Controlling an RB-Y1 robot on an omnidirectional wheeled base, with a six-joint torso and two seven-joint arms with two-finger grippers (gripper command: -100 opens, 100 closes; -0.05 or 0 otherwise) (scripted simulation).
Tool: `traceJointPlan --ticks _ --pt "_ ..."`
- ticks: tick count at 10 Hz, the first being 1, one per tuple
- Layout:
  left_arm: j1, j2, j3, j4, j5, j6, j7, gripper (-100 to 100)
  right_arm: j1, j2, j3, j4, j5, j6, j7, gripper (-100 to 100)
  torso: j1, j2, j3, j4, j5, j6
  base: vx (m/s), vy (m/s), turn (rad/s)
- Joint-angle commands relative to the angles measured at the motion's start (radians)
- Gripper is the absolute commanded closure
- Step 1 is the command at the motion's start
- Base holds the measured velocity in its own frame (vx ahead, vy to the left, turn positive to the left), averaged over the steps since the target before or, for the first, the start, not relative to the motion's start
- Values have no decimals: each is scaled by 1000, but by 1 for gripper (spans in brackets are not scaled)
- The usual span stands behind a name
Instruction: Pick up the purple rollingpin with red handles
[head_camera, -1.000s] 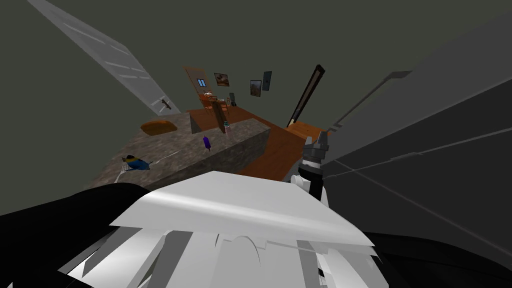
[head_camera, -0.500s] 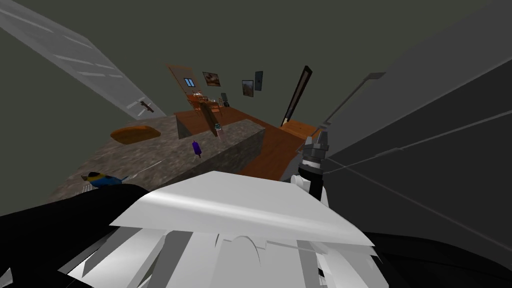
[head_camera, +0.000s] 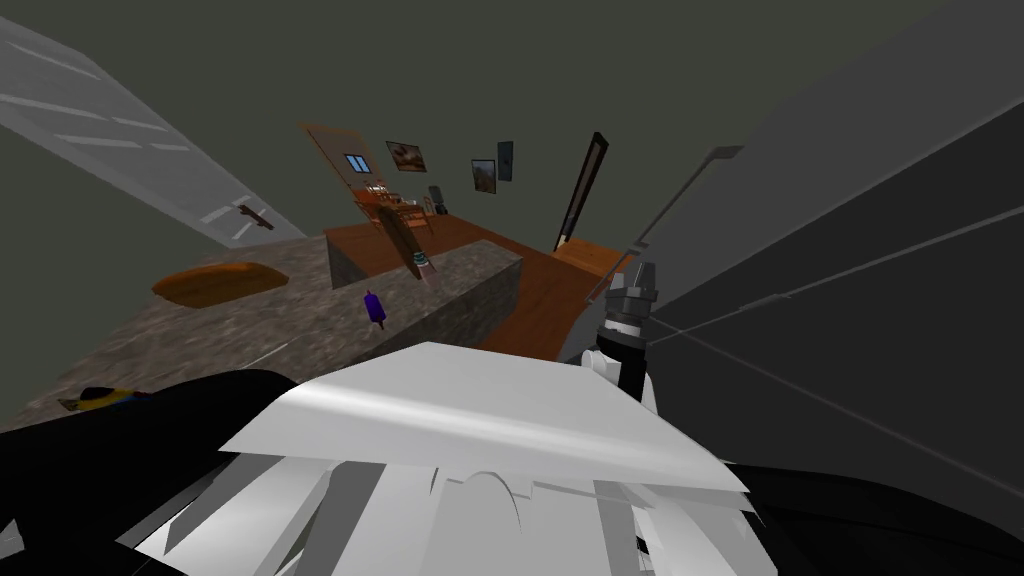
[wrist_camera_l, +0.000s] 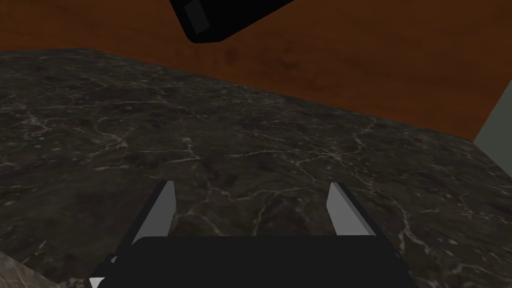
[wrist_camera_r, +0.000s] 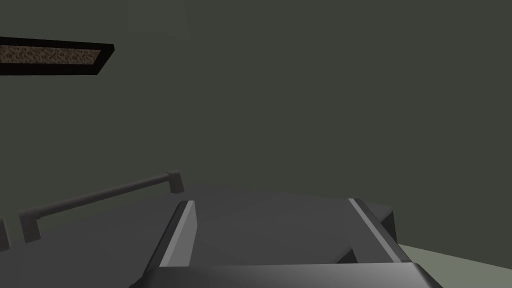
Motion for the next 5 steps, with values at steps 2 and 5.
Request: traceJointPlan --ticks 2,5 --pt "8 65 -23 67 1 -32 46 -100 0 0 0 0 0 0 0 0 0 0 0 0 0 -1 115 7 -171" --pt "17 102 -34 138 4 -50 72 -100 0 0 0 0 0 0 0 0 1 -2 -1 0 0 0 120 6 -147"
